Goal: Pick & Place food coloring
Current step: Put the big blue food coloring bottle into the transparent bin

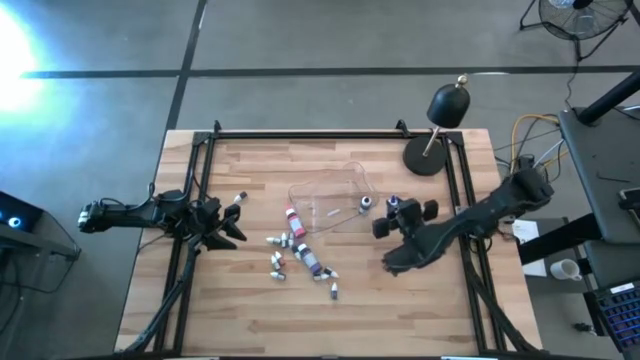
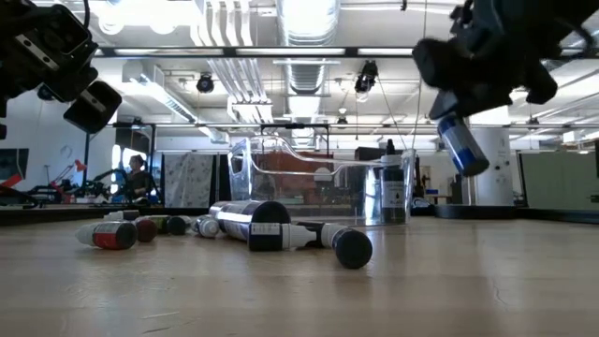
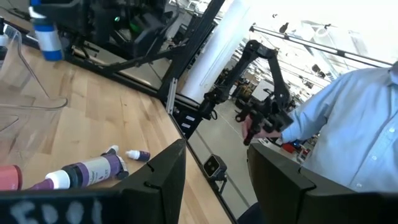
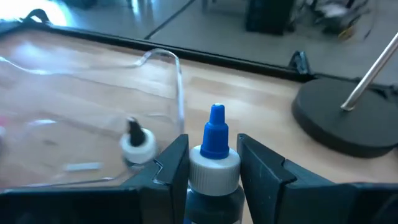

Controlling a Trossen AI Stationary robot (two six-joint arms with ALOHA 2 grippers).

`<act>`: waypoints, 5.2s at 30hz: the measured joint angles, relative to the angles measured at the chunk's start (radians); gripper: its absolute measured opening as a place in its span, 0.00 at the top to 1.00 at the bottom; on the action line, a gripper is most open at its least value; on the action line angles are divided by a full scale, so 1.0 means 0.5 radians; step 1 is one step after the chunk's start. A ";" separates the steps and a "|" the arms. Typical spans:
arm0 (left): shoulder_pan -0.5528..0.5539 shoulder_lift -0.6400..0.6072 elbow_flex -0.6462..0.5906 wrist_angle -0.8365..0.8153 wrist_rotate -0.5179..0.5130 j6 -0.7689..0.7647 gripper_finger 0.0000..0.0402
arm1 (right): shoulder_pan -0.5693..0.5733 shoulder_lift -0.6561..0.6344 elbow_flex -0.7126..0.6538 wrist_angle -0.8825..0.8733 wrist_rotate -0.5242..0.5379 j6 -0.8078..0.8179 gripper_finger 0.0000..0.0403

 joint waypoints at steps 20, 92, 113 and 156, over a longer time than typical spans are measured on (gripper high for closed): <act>0.000 0.000 0.000 0.000 0.000 0.000 0.63 | -0.130 0.386 -0.299 -0.012 0.081 0.850 0.73; -0.001 0.000 0.000 0.000 0.000 0.000 0.63 | -1.222 -0.254 0.157 0.116 -1.957 -1.081 0.41; -0.001 0.000 0.000 0.000 0.000 0.000 0.63 | -1.314 -0.254 0.164 0.077 -2.050 -1.260 0.57; -0.001 0.001 0.000 0.000 0.000 0.000 0.63 | -1.248 -0.269 0.349 0.002 -2.096 -1.516 0.75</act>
